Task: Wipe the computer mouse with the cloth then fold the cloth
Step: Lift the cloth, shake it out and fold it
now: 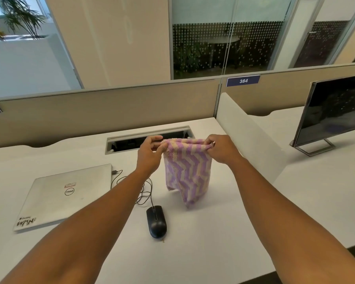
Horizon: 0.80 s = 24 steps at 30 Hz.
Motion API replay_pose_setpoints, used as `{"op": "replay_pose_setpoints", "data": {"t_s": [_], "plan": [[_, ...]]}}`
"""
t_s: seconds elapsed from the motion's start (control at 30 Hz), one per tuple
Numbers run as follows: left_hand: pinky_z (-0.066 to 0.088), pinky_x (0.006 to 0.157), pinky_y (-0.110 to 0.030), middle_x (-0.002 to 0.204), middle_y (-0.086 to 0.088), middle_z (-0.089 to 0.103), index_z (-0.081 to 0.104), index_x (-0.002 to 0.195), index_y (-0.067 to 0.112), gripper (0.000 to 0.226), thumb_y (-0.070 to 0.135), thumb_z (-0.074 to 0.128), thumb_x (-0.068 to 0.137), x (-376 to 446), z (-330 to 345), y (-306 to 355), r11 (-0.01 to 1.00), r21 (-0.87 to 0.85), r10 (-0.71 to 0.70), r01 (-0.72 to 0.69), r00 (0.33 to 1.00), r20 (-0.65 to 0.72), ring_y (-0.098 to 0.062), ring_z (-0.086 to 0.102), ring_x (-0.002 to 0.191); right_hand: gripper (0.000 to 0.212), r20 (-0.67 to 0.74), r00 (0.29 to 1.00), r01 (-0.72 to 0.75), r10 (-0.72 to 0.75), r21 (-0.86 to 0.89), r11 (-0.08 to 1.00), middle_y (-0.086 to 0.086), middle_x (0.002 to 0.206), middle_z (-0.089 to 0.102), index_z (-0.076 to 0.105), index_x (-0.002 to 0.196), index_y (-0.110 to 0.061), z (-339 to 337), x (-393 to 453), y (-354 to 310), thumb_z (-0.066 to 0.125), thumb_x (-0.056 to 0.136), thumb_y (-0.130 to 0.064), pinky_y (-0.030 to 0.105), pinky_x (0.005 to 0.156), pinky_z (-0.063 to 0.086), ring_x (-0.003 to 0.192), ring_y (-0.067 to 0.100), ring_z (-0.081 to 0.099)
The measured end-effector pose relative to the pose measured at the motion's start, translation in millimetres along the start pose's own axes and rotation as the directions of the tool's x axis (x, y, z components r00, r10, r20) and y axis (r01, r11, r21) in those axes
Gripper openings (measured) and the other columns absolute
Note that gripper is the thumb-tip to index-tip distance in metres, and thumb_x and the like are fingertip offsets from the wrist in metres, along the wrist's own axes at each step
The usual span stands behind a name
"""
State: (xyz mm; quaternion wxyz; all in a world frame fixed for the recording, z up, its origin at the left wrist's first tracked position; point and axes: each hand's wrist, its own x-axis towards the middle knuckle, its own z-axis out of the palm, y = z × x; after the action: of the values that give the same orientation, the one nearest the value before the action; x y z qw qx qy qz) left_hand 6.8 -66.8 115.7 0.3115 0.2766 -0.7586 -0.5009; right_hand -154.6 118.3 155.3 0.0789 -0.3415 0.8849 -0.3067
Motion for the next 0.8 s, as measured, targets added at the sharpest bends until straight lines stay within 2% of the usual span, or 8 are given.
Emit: {"op": "replay_pose_setpoints", "data": {"t_s": [0.07,0.13,0.23,0.33,0.47,0.57,0.67,0.8], "plan": [[0.052,0.076,-0.013,0.093,0.014,0.071,0.063,0.122,0.023,0.030,0.027,0.069,0.093,4.9,-0.6,6.8,0.999,-0.018,0.045,-0.046,0.997,-0.061,0.004,0.065,0.086,0.011,-0.170,0.984,0.060,-0.044,0.091,0.994,0.009,0.084,0.069,0.067,0.079,-0.013,3.0,2.8,-4.0,0.061,0.082,-0.005,0.030,0.060,0.049,0.075,0.026,0.061],[0.053,0.079,-0.012,0.095,0.018,0.071,0.068,0.118,0.029,0.025,0.027,0.070,0.093,8.1,-0.3,15.1,0.991,-0.047,0.116,-0.123,0.985,-0.125,0.005,0.066,0.089,0.016,-0.318,0.943,0.152,-0.099,0.148,0.977,0.008,0.079,0.069,0.066,0.075,-0.010,5.2,4.4,-6.8,0.057,0.079,0.002,0.032,0.060,0.049,0.072,0.024,0.060],[0.053,0.079,-0.016,0.095,0.022,0.073,0.070,0.100,0.041,0.017,0.026,0.070,0.092,2.3,-0.2,16.2,0.971,-0.049,0.227,-0.233,0.969,-0.101,-0.002,0.069,0.090,0.022,-0.371,0.919,0.217,-0.137,0.185,0.958,0.005,0.079,0.068,0.066,0.075,-0.009,11.9,1.7,1.9,0.052,0.074,0.008,0.030,0.061,0.047,0.072,0.022,0.059],[0.051,0.074,-0.013,0.087,0.026,0.072,0.070,0.091,0.045,0.016,0.030,0.075,0.087,-20.0,-1.2,-9.5,0.965,0.144,0.206,-0.219,0.973,0.100,0.002,0.067,0.086,0.023,-0.201,0.973,0.142,-0.116,0.124,0.982,0.011,0.081,0.071,0.071,0.076,-0.006,28.2,-11.1,30.4,0.056,0.074,0.011,0.035,0.069,0.052,0.077,0.030,0.063],[0.053,0.079,-0.025,0.084,0.019,0.074,0.076,0.086,0.033,0.013,0.041,0.082,0.077,-59.6,5.3,-56.3,0.923,0.366,-0.049,-0.114,0.911,0.409,0.006,0.066,0.083,0.028,0.060,0.998,0.023,-0.022,-0.023,0.999,0.016,0.085,0.075,0.077,0.078,-0.005,56.8,-43.4,68.4,0.055,0.071,0.011,0.034,0.077,0.054,0.083,0.032,0.068],[0.052,0.085,-0.027,0.085,0.020,0.073,0.076,0.086,0.033,0.011,0.033,0.083,0.077,-82.9,16.4,-73.5,0.859,0.490,-0.178,-0.148,0.812,0.556,0.007,0.064,0.084,0.028,0.258,0.964,-0.031,0.065,-0.131,0.991,0.013,0.095,0.074,0.078,0.086,-0.008,73.0,-62.4,83.0,0.054,0.077,0.003,0.030,0.083,0.054,0.093,0.029,0.068],[0.051,0.083,-0.023,0.085,0.022,0.073,0.077,0.086,0.034,0.015,0.032,0.085,0.073,-94.4,29.2,-77.1,0.839,0.524,-0.281,-0.148,0.707,0.649,0.005,0.064,0.085,0.027,0.438,0.894,0.051,0.095,-0.310,0.949,0.013,0.109,0.071,0.074,0.099,-0.005,79.2,-73.0,86.8,0.050,0.089,-0.011,0.032,0.092,0.049,0.103,0.030,0.064],[0.053,0.083,-0.025,0.086,0.023,0.072,0.078,0.089,0.038,0.023,0.042,0.085,0.068,-99.5,41.9,-79.5,0.819,0.552,-0.370,-0.157,0.591,0.716,0.004,0.066,0.083,0.028,0.497,0.844,0.084,0.200,-0.491,0.867,0.012,0.113,0.067,0.067,0.106,-0.006,83.9,-77.3,88.1,0.049,0.092,-0.021,0.035,0.089,0.053,0.103,0.030,0.064]]}}
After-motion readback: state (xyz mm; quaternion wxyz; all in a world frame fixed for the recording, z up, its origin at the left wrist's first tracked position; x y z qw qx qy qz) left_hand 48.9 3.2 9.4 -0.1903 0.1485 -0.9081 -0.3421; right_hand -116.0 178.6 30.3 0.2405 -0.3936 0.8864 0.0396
